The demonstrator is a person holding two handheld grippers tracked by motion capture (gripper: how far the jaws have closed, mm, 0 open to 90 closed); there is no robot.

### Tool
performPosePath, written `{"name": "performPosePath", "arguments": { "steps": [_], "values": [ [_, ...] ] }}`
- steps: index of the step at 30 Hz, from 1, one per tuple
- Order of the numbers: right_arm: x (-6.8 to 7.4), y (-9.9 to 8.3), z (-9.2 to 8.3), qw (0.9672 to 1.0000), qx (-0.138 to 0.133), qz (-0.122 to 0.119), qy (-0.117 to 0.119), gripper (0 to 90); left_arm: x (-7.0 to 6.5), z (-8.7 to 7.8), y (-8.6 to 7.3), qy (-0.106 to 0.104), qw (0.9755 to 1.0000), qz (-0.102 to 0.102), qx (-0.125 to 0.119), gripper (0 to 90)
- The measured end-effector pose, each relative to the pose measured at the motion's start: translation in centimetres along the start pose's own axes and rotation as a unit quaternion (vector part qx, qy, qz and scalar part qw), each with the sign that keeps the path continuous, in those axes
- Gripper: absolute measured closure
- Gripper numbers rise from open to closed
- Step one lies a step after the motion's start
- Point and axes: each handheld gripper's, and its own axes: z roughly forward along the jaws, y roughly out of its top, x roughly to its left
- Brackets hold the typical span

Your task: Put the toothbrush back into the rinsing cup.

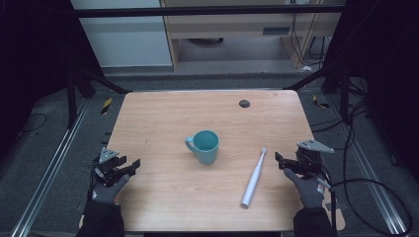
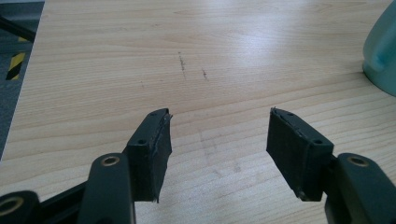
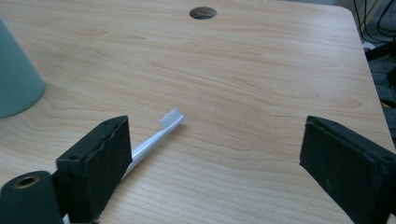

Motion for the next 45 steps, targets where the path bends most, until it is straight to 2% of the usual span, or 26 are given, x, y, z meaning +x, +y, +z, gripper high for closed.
{"name": "performPosePath", "arguments": {
  "steps": [7, 9, 10, 13, 14, 15, 17, 19, 20, 21, 23, 25, 30, 32, 33, 35, 38, 41, 45],
  "values": [
    [0.9, 0.5, -0.8, 0.9998, -0.009, -0.008, 0.018, 5.0, -0.1, 0.0, -0.1, 0.0, 1.0, 0.002, 0.003, 39.5],
    [1.2, 0.6, -0.9, 0.9995, -0.011, -0.009, 0.028, 7.3, -0.1, 0.0, -0.2, -0.001, 1.0, 0.003, 0.005, 39.5],
    [1.6, 0.8, -1.1, 0.999, -0.012, -0.011, 0.041, 9.2, -0.1, 0.0, -0.2, -0.002, 1.0, 0.005, 0.005, 39.5],
    [2.0, 0.8, -1.1, 0.9985, -0.009, -0.016, 0.051, 11.9, -0.2, -0.1, -0.2, -0.002, 1.0, 0.007, 0.004, 39.7],
    [2.6, 0.8, -1.2, 0.9979, -0.007, -0.022, 0.06, 18.0, -0.2, -0.1, -0.2, -0.003, 1.0, 0.006, 0.004, 39.7],
    [2.6, 0.8, -1.2, 0.9979, -0.007, -0.022, 0.06, 18.0, -0.2, -0.1, -0.2, -0.003, 1.0, 0.006, 0.004, 39.8],
    [3.6, 0.5, -1.1, 0.997, 0.003, -0.042, 0.065, 23.9, -0.3, 0.0, -0.2, -0.004, 1.0, 0.007, 0.006, 39.8],
    [3.9, 0.5, -1.1, 0.9965, 0.005, -0.047, 0.068, 26.1, -0.4, 0.0, -0.2, -0.005, 0.9999, 0.008, 0.006, 39.8],
    [4.4, 0.3, -1.1, 0.9955, 0.008, -0.049, 0.081, 33.1, -0.4, 0.0, -0.2, -0.006, 0.9999, 0.008, 0.005, 39.8],
    [4.6, 0.2, -1.1, 0.9952, 0.01, -0.049, 0.085, 34.9, -0.4, 0.0, -0.2, -0.006, 0.9999, 0.008, 0.006, 39.9],
    [5.1, 0.0, -1.1, 0.9945, 0.014, -0.063, 0.083, 43.6, -0.4, 0.0, -0.3, -0.006, 0.9999, 0.008, 0.008, 40.1],
    [5.5, -0.2, -1.1, 0.9939, 0.019, -0.065, 0.087, 50.9, -0.4, 0.0, -0.3, -0.007, 0.9999, 0.008, 0.008, 40.2],
    [6.4, -0.7, -1.2, 0.9906, 0.038, -0.065, 0.115, 66.5, -0.5, 0.0, -0.3, -0.007, 0.9999, 0.011, 0.008, 40.4],
    [6.6, -0.8, -1.2, 0.9898, 0.041, -0.064, 0.121, 68.5, -0.6, 0.1, -0.3, -0.007, 0.9999, 0.011, 0.009, 40.4],
    [7.2, -1.2, -1.5, 0.9877, 0.046, -0.07, 0.132, 71.6, -0.6, 0.1, -0.4, -0.008, 0.9998, 0.012, 0.01, 40.5],
    [7.3, -1.3, -1.5, 0.9872, 0.047, -0.073, 0.134, 76.0, -0.6, 0.0, -0.3, -0.008, 0.9999, 0.013, 0.009, 40.5],
    [7.7, -1.7, -1.9, 0.9842, 0.052, -0.079, 0.15, 83.1, -0.7, 0.1, -0.3, -0.008, 0.9998, 0.014, 0.01, 40.4],
    [8.0, -2.0, -2.0, 0.9813, 0.059, -0.079, 0.165, 87.8, -0.8, 0.0, -0.3, -0.008, 0.9998, 0.015, 0.01, 40.6],
    [8.6, -2.6, -1.9, 0.9758, 0.083, -0.087, 0.183, 89.9, -0.9, -0.2, -0.3, -0.01, 0.9997, 0.021, 0.004, 41.7]
  ]
}}
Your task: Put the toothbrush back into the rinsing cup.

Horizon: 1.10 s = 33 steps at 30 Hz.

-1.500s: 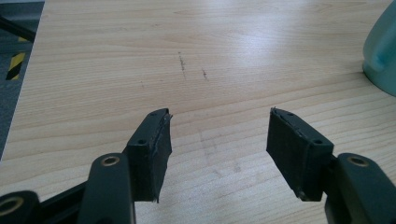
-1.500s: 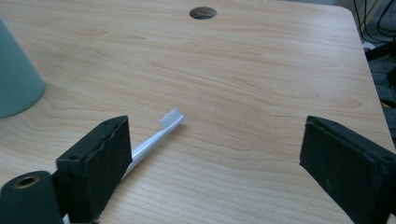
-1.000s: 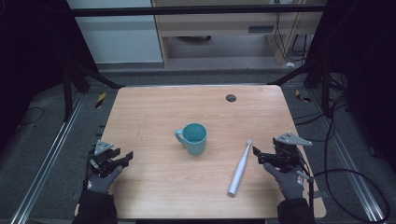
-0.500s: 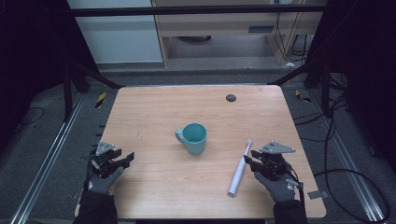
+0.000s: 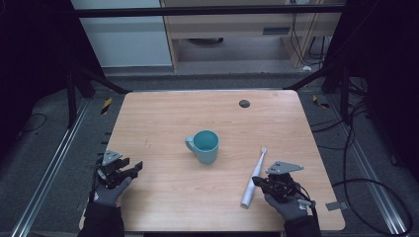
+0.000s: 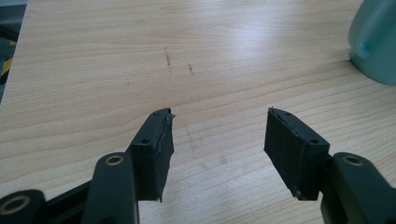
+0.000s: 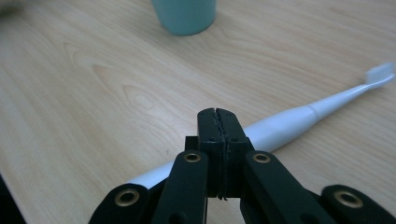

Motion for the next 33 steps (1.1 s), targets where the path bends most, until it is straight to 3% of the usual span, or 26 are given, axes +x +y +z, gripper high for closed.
{"name": "performPosePath", "arguments": {
  "steps": [8, 14, 27, 33],
  "values": [
    [1.0, -0.1, 1.0, 0.9997, 0.013, -0.005, 0.021, 90.0, 0.0, -0.1, 0.0, 0.002, 1.0, -0.004, -0.001, 41.4],
    [1.4, -0.2, 1.7, 0.9994, 0.023, -0.009, 0.022, 90.0, 0.1, -0.1, 0.0, 0.003, 1.0, -0.005, 0.0, 41.2],
    [1.4, -0.5, 2.8, 0.9981, 0.048, -0.009, 0.037, 90.0, 0.1, 0.1, 0.0, 0.002, 1.0, -0.001, 0.004, 41.0],
    [1.4, -0.6, 2.9, 0.9979, 0.053, -0.015, 0.034, 90.0, 0.2, 0.2, -0.1, 0.003, 1.0, -0.001, 0.005, 41.0]
  ]
}}
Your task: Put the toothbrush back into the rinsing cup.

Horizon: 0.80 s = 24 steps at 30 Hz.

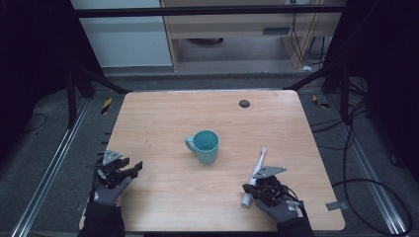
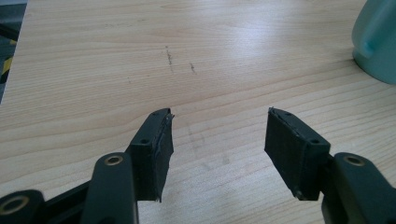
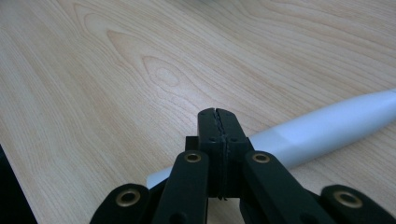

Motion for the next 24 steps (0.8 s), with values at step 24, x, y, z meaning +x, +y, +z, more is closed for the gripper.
{"name": "performPosePath", "arguments": {
  "steps": [24],
  "values": [
    [-0.4, -0.2, -0.9, 0.9999, -0.009, 0.006, -0.013, 90.0, -0.1, 0.0, -0.1, 0.0, 1.0, 0.002, 0.0, 41.2]
  ]
}}
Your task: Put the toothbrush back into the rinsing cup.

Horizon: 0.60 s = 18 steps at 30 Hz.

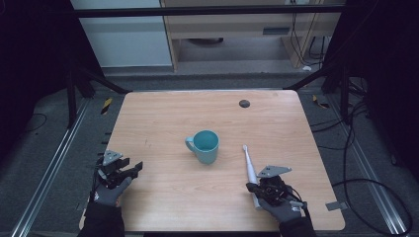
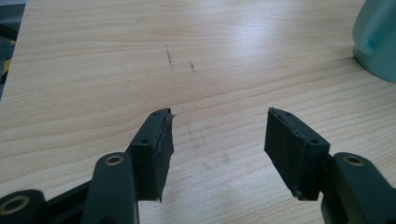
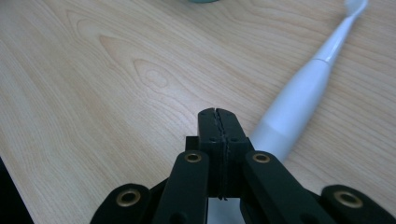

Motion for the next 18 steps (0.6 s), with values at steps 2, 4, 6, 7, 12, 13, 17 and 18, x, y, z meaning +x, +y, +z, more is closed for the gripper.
{"name": "performPosePath", "arguments": {
  "steps": [2, 4, 6, 7, 12, 13, 17, 18],
  "values": [
    [-0.2, 0.0, -0.2, 1.0, -0.004, 0.002, -0.001, 90.0, 0.0, 0.0, 0.0, 0.0, 1.0, 0.001, 0.0, 41.3],
    [-0.1, -0.1, -0.3, 1.0, -0.002, 0.003, 0.0, 90.0, -0.1, 0.0, 0.0, 0.0, 1.0, 0.0, 0.0, 41.4],
    [0.0, -0.1, -0.2, 1.0, 0.001, 0.004, 0.001, 90.0, -0.1, 0.0, 0.0, 0.001, 1.0, 0.001, 0.0, 41.3],
    [0.0, -0.2, -0.2, 1.0, 0.002, 0.004, 0.002, 90.0, -0.1, 0.0, 0.0, 0.001, 1.0, 0.001, 0.001, 41.4],
    [0.1, -0.9, -0.5, 0.9999, 0.006, 0.011, -0.005, 90.0, -0.1, 0.0, -0.1, 0.0, 1.0, 0.001, 0.002, 41.5],
    [0.1, -1.1, -0.7, 0.9999, 0.007, 0.013, -0.008, 90.0, -0.1, 0.0, -0.1, 0.0, 1.0, 0.002, 0.002, 41.6],
    [-0.1, -1.7, -1.0, 0.9998, 0.008, 0.019, -0.008, 90.0, -0.1, 0.0, 0.0, 0.001, 1.0, 0.002, 0.002, 41.6],
    [-0.1, -1.7, -1.1, 0.9997, 0.007, 0.021, -0.007, 90.0, -0.1, 0.0, 0.0, 0.001, 1.0, 0.002, 0.002, 41.6]
  ]
}}
